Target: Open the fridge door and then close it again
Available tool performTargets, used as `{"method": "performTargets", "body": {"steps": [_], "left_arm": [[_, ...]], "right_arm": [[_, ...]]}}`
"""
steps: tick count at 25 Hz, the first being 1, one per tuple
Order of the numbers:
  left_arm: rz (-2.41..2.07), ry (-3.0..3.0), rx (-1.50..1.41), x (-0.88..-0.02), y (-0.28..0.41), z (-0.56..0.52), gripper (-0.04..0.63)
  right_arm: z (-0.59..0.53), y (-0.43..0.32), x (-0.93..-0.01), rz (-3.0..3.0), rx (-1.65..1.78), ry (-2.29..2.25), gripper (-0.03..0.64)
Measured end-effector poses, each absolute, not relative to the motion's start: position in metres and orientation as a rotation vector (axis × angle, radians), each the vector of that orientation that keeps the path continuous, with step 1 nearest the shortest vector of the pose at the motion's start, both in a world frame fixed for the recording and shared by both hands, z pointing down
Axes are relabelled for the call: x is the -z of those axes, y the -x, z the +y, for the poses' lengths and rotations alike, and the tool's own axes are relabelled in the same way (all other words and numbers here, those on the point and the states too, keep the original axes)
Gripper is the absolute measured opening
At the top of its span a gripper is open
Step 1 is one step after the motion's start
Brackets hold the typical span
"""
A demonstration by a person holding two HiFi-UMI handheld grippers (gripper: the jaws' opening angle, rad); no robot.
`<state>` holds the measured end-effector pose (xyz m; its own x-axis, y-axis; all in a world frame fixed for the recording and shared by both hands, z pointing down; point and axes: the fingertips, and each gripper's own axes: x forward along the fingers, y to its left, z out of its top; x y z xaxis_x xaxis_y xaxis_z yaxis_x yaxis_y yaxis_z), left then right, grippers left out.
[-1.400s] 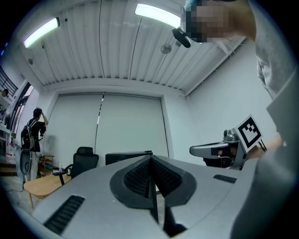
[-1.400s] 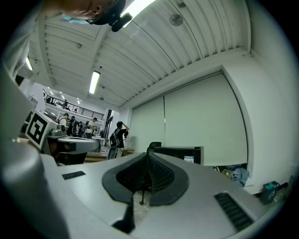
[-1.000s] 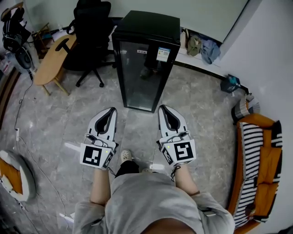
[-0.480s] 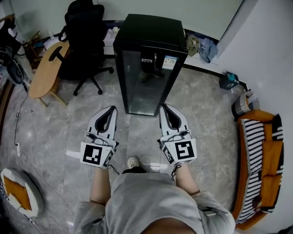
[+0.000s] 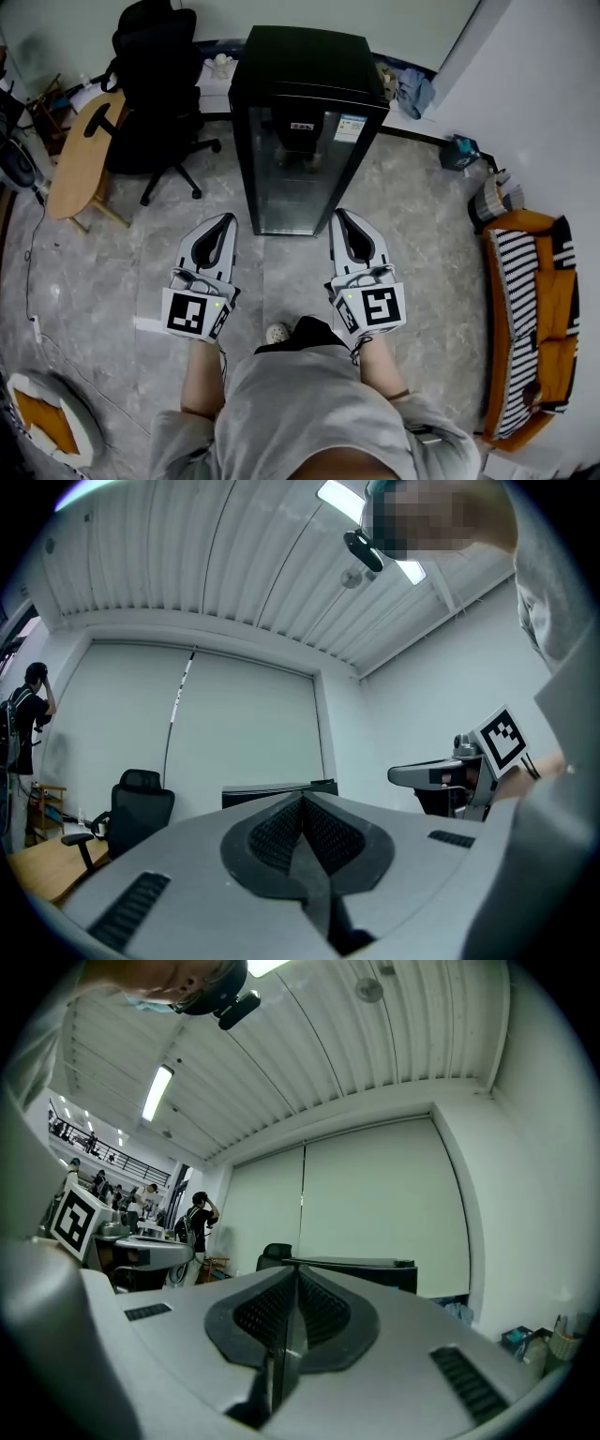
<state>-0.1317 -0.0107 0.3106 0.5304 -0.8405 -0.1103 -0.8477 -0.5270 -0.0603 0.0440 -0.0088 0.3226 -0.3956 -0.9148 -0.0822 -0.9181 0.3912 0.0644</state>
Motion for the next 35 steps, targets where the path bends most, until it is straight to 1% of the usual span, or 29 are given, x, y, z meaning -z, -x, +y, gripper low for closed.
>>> {"method": "performTargets", "body": {"steps": [8,18,35], "left_arm": [[1.457,2.678,-0.101,-0.315,0.128,-0.037,0.015],[1.475,2.705,-0.059,-0.33,0.128,-0.092,0.015],[1.583,2.787,0.107,-0.401,0.127,-0.165,0.015]], "right_arm": [[-0.028,-0.05,-0.327,2.597,-0.143,1.746,0.025],[-0.083,-0.047,-0.338,2.629,-0.113,1.745,0.025],[-0.161,-0.052,-0.399,2.725,0.059,1.785,0.025]]}}
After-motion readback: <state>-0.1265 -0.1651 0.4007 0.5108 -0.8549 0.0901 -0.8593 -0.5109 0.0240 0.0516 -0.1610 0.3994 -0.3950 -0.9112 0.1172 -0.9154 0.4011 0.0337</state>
